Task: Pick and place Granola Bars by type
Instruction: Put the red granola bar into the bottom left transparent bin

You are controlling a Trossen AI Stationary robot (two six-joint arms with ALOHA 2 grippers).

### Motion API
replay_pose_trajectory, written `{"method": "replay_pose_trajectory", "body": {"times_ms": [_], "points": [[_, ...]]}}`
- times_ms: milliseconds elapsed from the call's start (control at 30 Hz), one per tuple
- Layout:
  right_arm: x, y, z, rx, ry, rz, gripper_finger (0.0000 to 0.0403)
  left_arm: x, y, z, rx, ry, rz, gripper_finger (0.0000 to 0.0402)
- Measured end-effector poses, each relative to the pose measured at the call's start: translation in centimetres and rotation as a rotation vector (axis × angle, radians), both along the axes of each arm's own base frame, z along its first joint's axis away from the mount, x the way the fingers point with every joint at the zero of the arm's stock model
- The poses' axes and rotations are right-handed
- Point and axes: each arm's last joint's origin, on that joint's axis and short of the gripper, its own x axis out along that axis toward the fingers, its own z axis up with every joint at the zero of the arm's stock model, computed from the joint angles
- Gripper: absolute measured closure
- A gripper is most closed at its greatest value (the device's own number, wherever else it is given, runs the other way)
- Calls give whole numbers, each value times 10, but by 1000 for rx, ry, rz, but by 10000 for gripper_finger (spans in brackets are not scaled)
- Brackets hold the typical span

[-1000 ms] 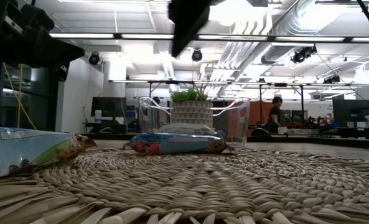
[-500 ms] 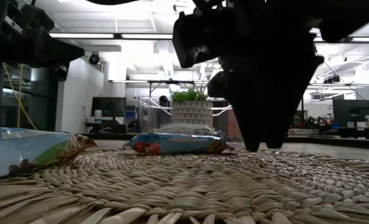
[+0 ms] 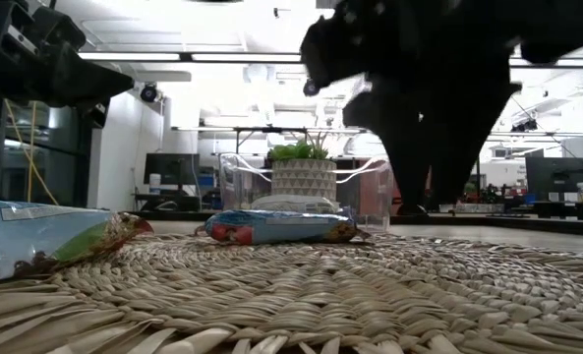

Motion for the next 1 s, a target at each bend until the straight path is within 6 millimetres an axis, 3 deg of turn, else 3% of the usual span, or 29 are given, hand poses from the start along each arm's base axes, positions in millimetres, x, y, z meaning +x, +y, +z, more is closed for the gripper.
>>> {"method": "replay_pose_trajectory", "body": {"times_ms": [200,333,533,667,800,900,1000], "points": [[-15,-10,23,-1,-84,33,217,0,0,0,0,0,0,401],[-47,-25,20,48,-137,-21,217,0,0,0,0,0,0,401],[-81,-41,24,201,-507,-108,217,0,0,0,0,0,0,401],[-89,-43,27,231,-829,-95,217,0,0,0,0,0,0,401],[-90,-46,12,185,-1008,-70,217,0,0,0,0,1,0,401],[-84,-44,3,166,-1084,-37,217,0,0,0,0,0,0,401],[-76,-42,-11,160,-1033,-26,217,0,0,0,0,0,0,401]]}}
